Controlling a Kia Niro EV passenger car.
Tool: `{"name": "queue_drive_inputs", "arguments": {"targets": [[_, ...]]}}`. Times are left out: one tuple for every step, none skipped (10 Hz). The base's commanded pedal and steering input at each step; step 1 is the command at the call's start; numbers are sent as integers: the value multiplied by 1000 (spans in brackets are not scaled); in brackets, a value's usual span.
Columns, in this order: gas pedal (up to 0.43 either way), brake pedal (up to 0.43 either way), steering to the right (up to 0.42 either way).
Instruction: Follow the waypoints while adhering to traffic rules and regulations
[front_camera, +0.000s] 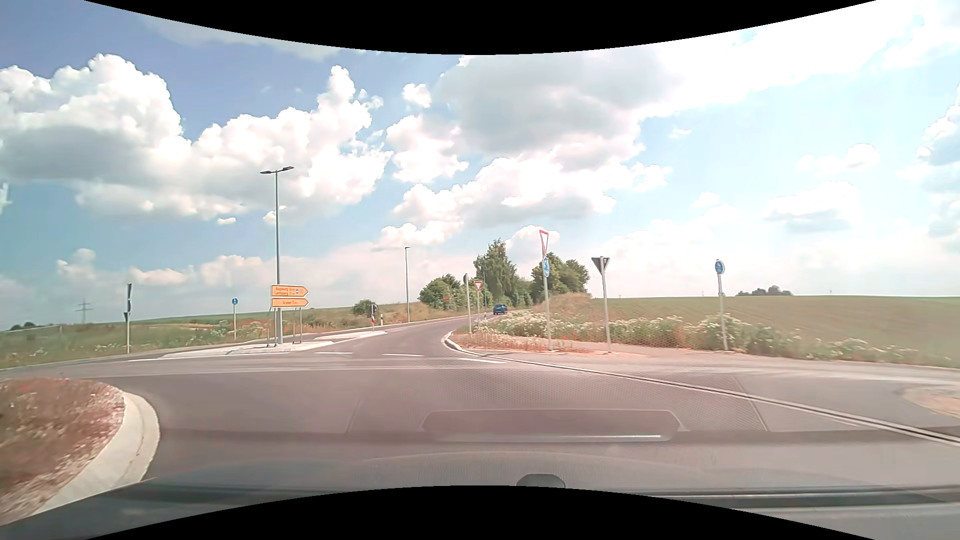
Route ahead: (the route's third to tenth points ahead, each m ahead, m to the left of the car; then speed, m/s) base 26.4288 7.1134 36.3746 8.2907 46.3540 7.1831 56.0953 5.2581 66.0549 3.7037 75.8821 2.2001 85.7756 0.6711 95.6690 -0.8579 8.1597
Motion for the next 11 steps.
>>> {"name": "queue_drive_inputs", "arguments": {"targets": [[220,0,-170],[240,0,-168],[268,0,-168],[268,0,-165],[280,0,-158],[280,0,-147],[280,0,-122],[280,0,-95],[280,0,-65],[280,0,-47],[280,0,-21]]}}
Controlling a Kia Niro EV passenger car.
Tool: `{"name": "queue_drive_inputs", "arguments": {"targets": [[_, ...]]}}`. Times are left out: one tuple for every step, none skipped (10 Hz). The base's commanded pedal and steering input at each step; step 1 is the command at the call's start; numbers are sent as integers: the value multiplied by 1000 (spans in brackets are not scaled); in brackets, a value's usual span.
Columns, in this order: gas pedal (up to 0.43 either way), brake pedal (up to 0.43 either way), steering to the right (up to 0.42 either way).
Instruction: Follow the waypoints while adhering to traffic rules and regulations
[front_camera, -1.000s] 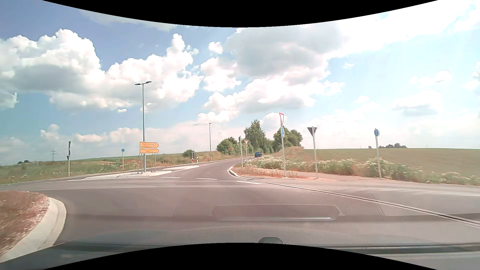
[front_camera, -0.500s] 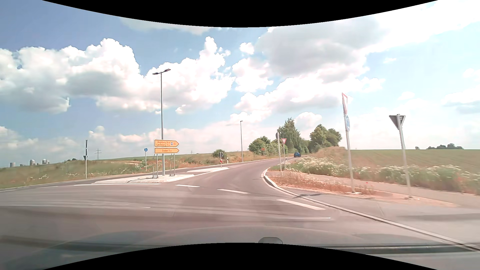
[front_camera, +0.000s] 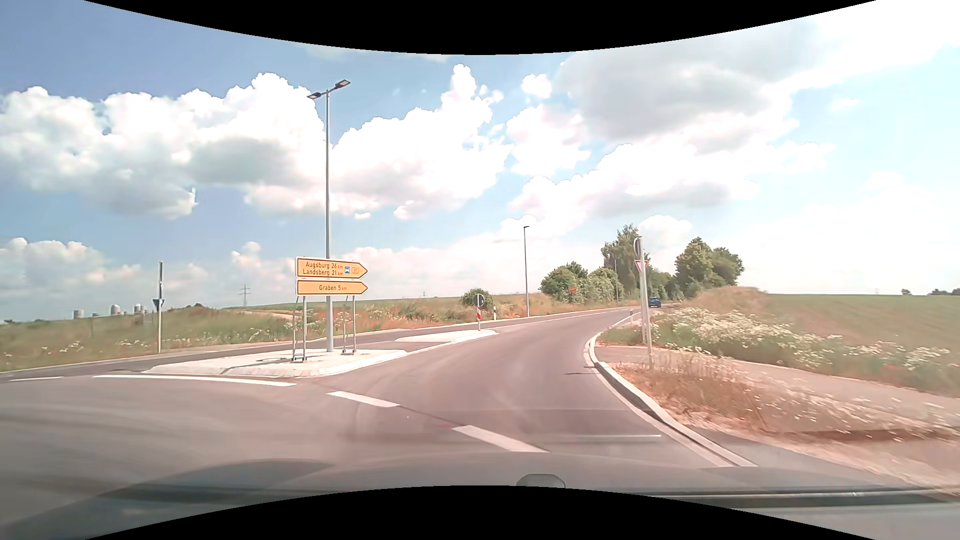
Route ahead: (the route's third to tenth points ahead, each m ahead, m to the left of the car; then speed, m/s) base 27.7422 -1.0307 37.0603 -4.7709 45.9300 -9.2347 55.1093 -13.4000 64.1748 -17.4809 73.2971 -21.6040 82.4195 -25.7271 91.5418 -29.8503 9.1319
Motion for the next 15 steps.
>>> {"name": "queue_drive_inputs", "arguments": {"targets": [[280,0,1],[280,0,19],[280,0,26],[287,0,38],[287,0,49],[299,0,68],[299,0,82],[299,0,94],[311,0,95],[311,0,95],[319,0,90],[350,0,85],[390,0,81],[398,0,79],[421,0,78]]}}
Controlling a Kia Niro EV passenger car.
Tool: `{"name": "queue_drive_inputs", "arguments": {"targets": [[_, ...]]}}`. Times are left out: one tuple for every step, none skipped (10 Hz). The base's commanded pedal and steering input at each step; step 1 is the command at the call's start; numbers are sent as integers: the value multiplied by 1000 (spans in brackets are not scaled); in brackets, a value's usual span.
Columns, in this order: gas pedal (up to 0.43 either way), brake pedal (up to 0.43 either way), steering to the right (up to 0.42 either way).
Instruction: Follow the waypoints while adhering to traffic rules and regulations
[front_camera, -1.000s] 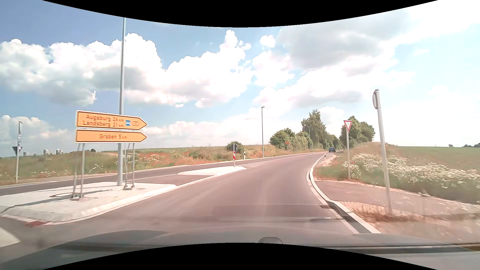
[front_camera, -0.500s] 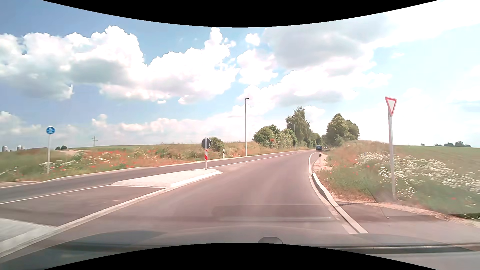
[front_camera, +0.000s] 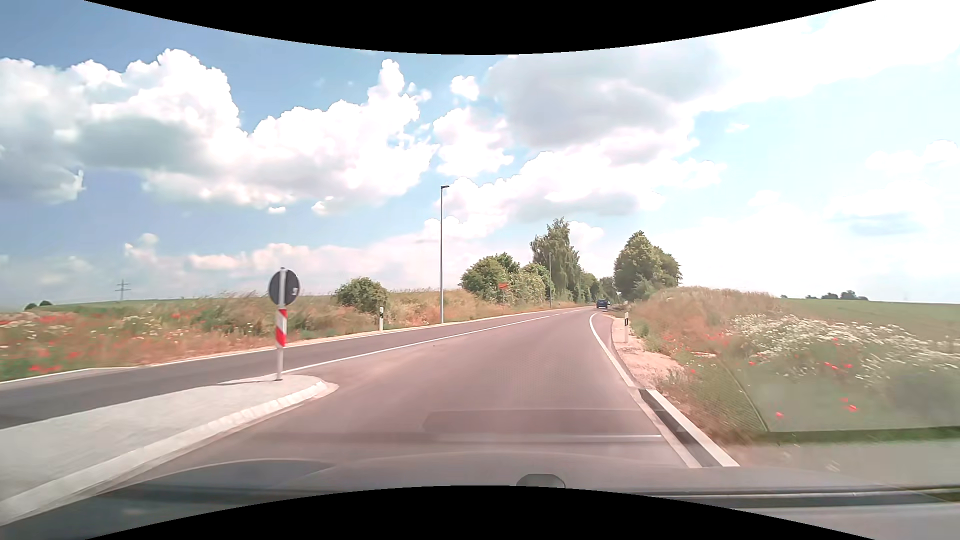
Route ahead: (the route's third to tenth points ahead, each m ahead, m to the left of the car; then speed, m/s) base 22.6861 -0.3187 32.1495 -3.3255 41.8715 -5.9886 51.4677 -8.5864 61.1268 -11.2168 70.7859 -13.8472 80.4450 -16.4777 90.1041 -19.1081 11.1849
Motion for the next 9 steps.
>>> {"name": "queue_drive_inputs", "arguments": {"targets": [[429,0,74],[429,0,66],[441,0,58],[449,0,53],[461,0,49],[461,0,47],[461,0,46],[469,0,42],[469,0,38]]}}
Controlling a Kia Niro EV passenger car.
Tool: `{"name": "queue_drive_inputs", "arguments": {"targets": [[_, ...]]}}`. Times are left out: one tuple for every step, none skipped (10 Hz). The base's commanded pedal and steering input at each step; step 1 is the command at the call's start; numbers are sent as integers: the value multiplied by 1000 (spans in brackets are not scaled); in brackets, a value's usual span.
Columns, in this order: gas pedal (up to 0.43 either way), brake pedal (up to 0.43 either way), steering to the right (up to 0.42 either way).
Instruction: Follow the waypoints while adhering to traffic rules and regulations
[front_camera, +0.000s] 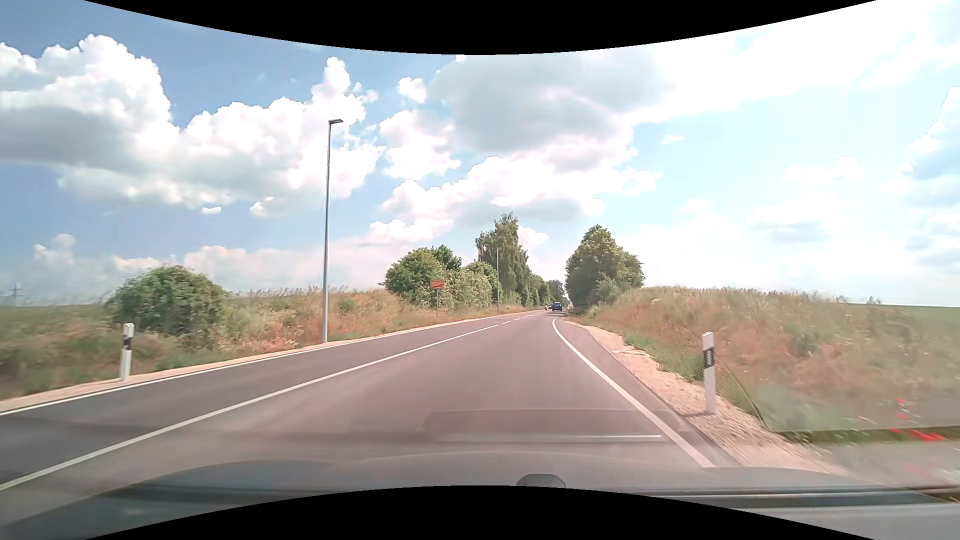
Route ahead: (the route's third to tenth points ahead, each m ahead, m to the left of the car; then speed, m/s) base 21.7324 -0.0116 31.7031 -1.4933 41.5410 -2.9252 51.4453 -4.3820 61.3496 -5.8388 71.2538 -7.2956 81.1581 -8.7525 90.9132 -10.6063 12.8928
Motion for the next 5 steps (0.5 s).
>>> {"name": "queue_drive_inputs", "arguments": {"targets": [[469,0,35],[469,0,32],[469,0,31],[461,0,30],[461,0,30]]}}
